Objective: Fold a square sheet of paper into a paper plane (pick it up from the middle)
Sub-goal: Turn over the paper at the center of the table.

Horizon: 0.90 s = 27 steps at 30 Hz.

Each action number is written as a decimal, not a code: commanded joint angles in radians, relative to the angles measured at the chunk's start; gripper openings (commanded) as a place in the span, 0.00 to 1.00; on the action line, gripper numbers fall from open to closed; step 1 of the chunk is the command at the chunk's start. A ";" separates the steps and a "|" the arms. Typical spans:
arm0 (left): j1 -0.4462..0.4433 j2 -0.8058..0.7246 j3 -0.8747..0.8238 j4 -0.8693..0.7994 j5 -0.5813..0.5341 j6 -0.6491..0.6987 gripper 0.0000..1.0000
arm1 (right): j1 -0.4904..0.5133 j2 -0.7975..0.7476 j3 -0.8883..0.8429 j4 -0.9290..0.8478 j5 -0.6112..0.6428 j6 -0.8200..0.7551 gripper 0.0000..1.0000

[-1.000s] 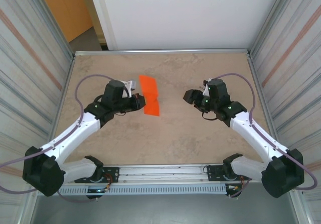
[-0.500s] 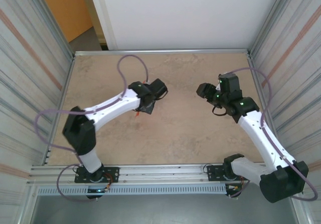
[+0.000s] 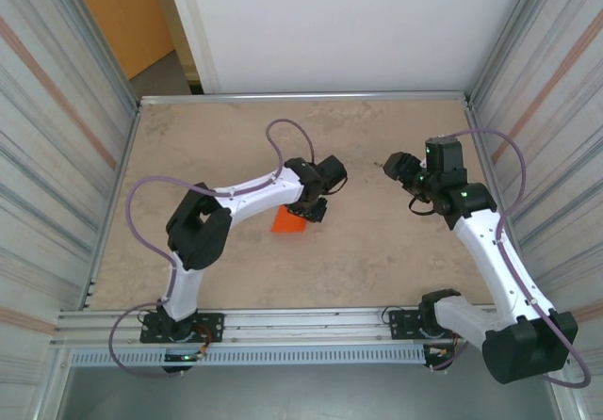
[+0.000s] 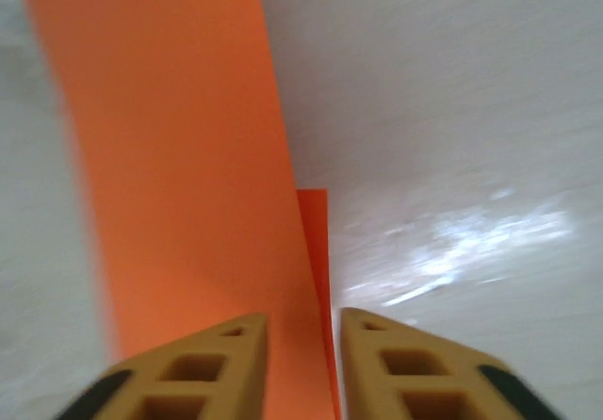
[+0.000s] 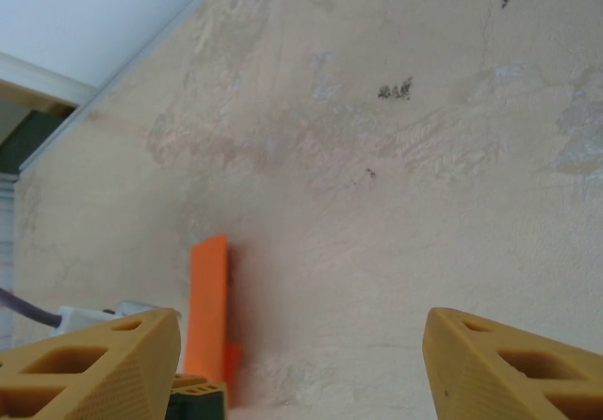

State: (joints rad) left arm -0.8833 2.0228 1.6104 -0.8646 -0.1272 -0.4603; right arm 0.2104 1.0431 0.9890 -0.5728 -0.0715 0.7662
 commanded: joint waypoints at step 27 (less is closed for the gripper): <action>0.594 -0.722 -0.785 0.477 0.561 -0.114 0.99 | 0.620 0.793 0.188 0.369 -0.019 0.243 0.47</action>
State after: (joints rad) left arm -0.3042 1.3289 0.8391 -0.3683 0.4107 -0.5957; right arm 0.8223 1.7943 1.1347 -0.2455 -0.0818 0.9794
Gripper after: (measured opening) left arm 0.981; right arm 0.470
